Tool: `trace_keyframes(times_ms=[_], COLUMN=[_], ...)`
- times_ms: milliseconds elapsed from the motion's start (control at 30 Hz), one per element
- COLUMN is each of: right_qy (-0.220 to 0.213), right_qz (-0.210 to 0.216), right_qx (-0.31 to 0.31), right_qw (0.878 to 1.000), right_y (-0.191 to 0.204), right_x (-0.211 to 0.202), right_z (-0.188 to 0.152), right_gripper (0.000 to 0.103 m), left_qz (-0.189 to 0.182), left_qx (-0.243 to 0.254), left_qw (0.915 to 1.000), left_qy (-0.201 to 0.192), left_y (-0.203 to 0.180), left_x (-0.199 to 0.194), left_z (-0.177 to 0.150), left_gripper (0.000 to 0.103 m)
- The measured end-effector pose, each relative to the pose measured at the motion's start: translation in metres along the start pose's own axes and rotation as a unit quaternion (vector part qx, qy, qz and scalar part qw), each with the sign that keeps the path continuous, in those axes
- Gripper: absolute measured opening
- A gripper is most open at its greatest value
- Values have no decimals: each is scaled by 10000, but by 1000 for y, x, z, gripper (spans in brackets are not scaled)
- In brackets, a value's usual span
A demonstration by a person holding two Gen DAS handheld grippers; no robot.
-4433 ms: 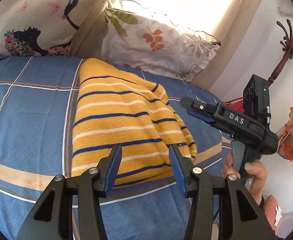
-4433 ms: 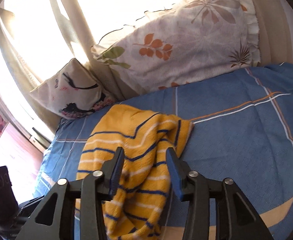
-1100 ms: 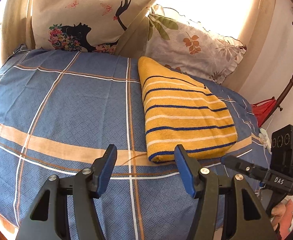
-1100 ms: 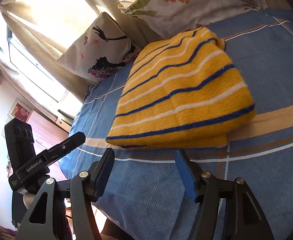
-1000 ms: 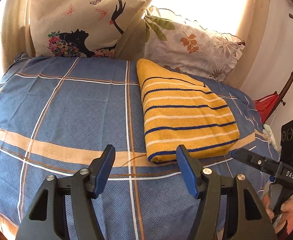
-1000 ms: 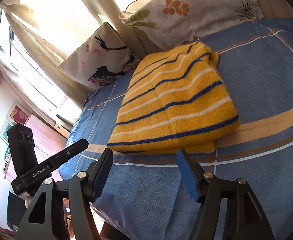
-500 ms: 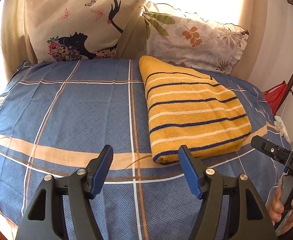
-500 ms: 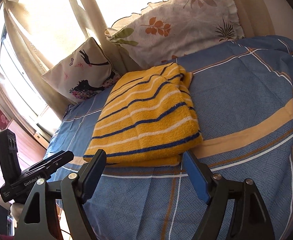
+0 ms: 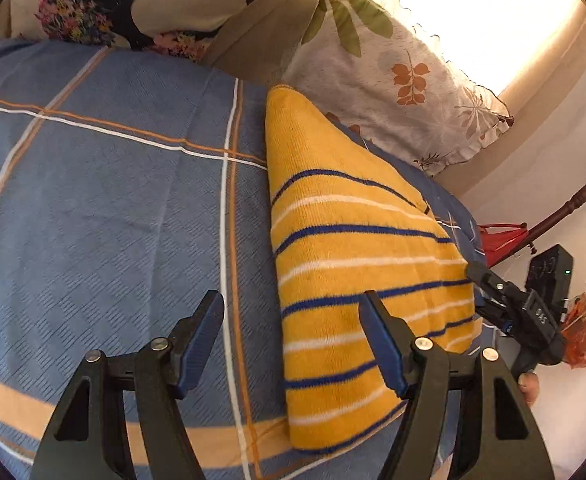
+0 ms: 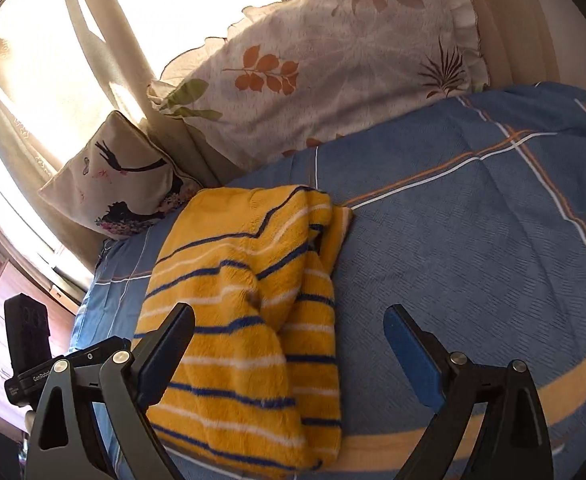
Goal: Fold small clothes
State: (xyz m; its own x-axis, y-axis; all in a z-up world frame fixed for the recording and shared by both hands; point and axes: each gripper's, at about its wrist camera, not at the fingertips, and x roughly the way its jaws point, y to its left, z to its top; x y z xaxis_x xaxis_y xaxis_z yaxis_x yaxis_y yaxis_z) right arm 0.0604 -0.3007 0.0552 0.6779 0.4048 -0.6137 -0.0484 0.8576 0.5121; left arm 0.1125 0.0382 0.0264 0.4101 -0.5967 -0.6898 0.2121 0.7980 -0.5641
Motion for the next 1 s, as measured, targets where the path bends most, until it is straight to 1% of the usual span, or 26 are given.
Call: trace_keyframes(times_ms=[67, 100, 133, 167, 200, 233, 267, 300, 333, 433, 500, 533, 600, 667, 700, 733, 800, 867, 933, 1000], right_qy=[242, 357, 499, 607, 680, 788, 787, 754, 740, 623, 522, 486, 486, 539, 563, 548, 344, 25, -300, -504], right_qz=[58, 117, 244, 441, 730, 1042, 1188, 1250, 1309, 1432, 1537, 1539, 1473, 1169, 1070, 1039, 966, 806, 686, 647], right_qx=[157, 213, 278, 387, 528, 692, 820, 822, 762, 586, 454, 398, 417, 531, 589, 656, 728, 648, 498, 321], right_qw=[9996, 9991, 9981, 9964, 9936, 9890, 9864, 9859, 9857, 9860, 9857, 9861, 9870, 9903, 9909, 9909, 9921, 9946, 9959, 9961], right_y=[-7, -9, -10, -11, -12, -12, -10, -5, 1, 23, 35, 39, 41, 34, 30, 25, 19, 20, 26, 38], right_x=[24, 35, 46, 54, 60, 66, 68, 68, 69, 66, 64, 66, 73, 81, 83, 81, 67, 47, 27, 14], right_z=[9, 11, 12, 12, 12, 11, 11, 11, 12, 19, 24, 26, 27, 24, 22, 20, 18, 18, 21, 24], right_gripper=[98, 98, 97, 86, 78, 66, 66, 66, 65, 65, 65, 65, 67, 68, 69, 69, 70, 73, 75, 78], left_qz=[-365, -503, -558, -582, -601, -532, -477, -491, -498, -438, -306, -215, 84, 380, 461, 407, 333, 422, 492, 547], left_qx=[-83, -72, -25, 70, 185, 275, 374, 468, 529, 640, 614, 506, 282, 185, 150, 100, 4, 0, 54, 109], left_qw=[9988, 9978, 9972, 9968, 9962, 9962, 9961, 9958, 9958, 9968, 9976, 9984, 9995, 9989, 9987, 9990, 9994, 9990, 9983, 9974], left_qy=[309, 421, 488, 536, 604, 639, 641, 615, 559, 210, 83, 90, 142, 190, 184, 160, 56, -135, -308, -446], left_y=[1, -1, -5, -10, -16, -23, -29, -35, -39, -48, -44, -38, -20, -2, 4, 10, 17, 18, 17, 15], left_x=[19, 27, 33, 38, 41, 41, 39, 35, 29, 5, -6, -5, 0, 3, 1, -3, -15, -28, -39, -47], left_z=[7, 8, 9, 9, 10, 13, 16, 21, 27, 49, 60, 64, 66, 59, 55, 51, 45, 37, 28, 18], left_gripper=[69, 69, 69, 69, 67, 63, 55, 47, 44, 42, 43, 44, 45, 45, 45, 45, 45, 47, 49, 51])
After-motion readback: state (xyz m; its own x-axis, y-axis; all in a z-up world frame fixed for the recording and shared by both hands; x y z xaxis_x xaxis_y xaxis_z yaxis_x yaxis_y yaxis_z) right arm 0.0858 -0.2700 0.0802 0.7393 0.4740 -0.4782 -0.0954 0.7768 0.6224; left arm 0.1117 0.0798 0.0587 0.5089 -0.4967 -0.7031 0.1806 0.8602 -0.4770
